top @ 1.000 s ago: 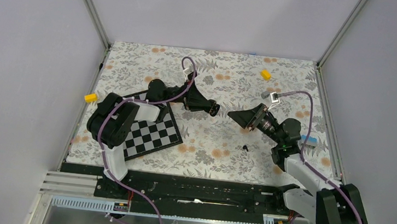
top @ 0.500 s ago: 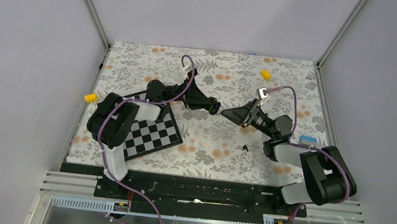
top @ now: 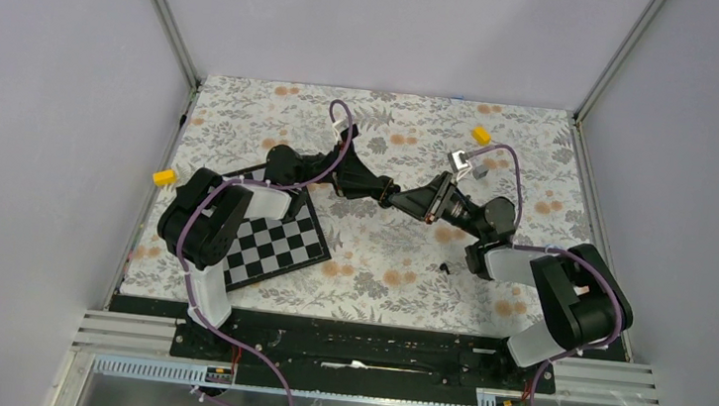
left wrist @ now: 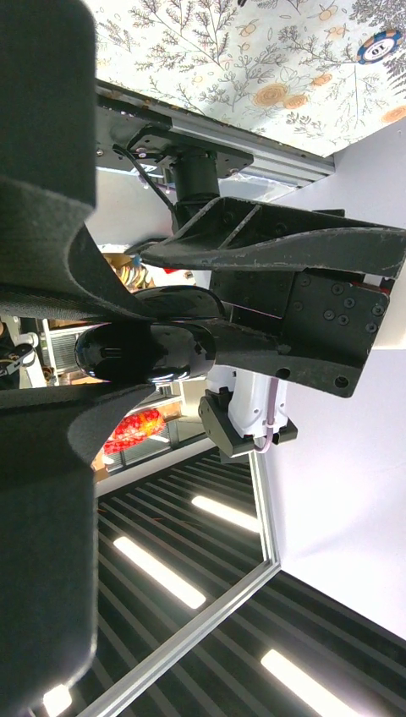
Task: Insert the wireless bluetooth earbuds into the charging case
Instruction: Pass from the left arm to the right
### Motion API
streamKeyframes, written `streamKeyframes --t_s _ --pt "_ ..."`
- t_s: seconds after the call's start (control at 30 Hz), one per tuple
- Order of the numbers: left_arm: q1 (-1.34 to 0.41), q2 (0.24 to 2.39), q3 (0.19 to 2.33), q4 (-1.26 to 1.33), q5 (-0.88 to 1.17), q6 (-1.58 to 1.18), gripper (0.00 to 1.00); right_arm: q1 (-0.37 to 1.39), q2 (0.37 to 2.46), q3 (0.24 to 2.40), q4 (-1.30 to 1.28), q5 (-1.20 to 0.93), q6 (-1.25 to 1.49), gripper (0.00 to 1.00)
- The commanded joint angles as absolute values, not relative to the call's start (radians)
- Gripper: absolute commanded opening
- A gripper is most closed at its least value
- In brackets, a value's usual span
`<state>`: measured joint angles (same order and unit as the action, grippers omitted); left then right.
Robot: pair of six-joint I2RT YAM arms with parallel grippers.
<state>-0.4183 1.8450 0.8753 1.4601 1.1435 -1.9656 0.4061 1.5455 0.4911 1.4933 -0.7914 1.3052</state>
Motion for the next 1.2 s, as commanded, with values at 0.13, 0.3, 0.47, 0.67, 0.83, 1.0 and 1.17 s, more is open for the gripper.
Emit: streamKeyframes --t_s 0.13,0.3,0.47,0.67,0.83,1.0,1.17 --pt "-0.422 1.799 0.907 1.600 1.114 -1.973 0.00 0.411 1.566 0.502 1.678 -0.787 1.284 0.50" --pt "-0.422 1.795 0.907 1.600 1.114 -1.975 0.00 0.411 1.567 0.490 1.679 -0.771 1.283 0.38" --pt "-0.422 1.796 0.907 1.600 1.117 -1.977 0.00 0.412 1.578 0.510 1.678 -0.778 1.291 0.27" --pt "-0.421 1.799 0.904 1.600 1.120 -1.977 0.00 0.411 1.577 0.523 1.679 -0.783 1.306 0.16" --pt "-0.420 1.811 0.916 1.601 1.130 -1.986 0.30 0.411 1.588 0.519 1.671 -0.792 1.316 0.13" --pt "-0.402 1.806 0.930 1.600 1.149 -1.991 0.99 0.411 1.611 0.524 1.644 -0.819 1.332 0.10" --pt "-0.336 1.787 0.907 1.600 1.165 -1.996 0.99 0.410 1.592 0.528 1.490 -0.837 1.262 0.08"
